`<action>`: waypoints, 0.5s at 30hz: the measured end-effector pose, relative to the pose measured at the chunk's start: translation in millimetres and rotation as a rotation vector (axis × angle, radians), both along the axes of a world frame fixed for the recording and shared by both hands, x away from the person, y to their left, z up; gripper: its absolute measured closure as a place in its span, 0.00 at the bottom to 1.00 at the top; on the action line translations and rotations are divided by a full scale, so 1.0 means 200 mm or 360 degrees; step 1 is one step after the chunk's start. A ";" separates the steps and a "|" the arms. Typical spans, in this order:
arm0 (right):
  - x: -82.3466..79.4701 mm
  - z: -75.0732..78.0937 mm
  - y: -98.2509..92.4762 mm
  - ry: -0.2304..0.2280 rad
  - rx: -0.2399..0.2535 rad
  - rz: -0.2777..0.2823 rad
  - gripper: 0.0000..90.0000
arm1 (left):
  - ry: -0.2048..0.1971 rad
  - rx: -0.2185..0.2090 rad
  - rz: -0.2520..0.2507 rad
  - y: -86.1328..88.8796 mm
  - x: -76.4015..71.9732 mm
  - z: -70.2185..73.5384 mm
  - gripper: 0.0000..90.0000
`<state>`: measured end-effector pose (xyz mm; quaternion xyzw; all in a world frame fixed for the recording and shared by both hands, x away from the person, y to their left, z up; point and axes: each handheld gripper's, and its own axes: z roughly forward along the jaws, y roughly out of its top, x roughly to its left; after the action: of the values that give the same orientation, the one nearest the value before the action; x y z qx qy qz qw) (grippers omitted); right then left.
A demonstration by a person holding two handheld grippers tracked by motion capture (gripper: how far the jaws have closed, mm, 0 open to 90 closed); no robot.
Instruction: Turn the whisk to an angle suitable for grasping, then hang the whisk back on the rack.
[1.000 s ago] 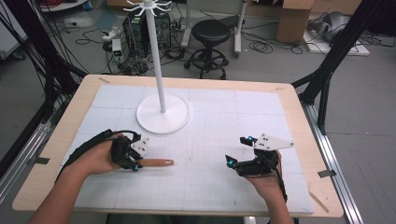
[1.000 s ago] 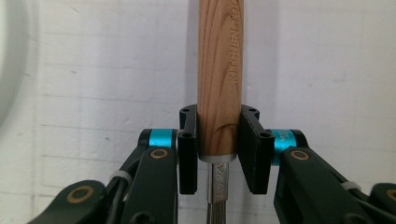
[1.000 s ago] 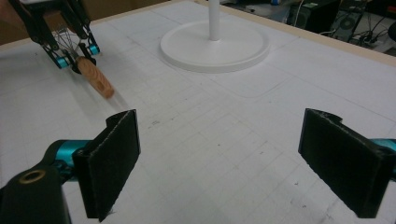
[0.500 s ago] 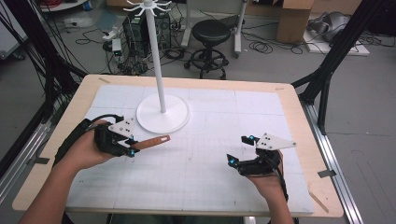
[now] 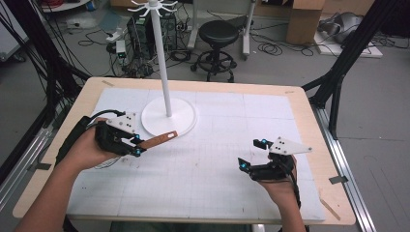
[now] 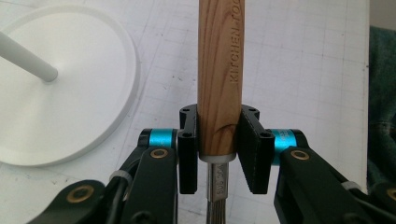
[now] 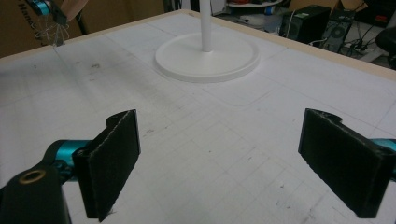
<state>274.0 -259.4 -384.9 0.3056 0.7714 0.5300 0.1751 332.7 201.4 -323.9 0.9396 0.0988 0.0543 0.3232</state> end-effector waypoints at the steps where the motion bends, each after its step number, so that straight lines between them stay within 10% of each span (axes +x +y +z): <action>1: 0.00 0.00 0.00 0.0009 0.0000 -0.0002 0.13 | 0.0000 -0.0012 0.0006 0.00 0.00 0.00 0.79; 15: 0.00 -0.01 0.02 0.0010 -0.0026 0.0015 0.13 | -0.0037 -0.0278 0.0144 0.08 0.04 0.11 0.79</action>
<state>274.9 -256.0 -387.7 0.3021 0.7776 0.5237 0.1727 341.4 217.2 -302.5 0.9017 0.1416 0.0710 0.4024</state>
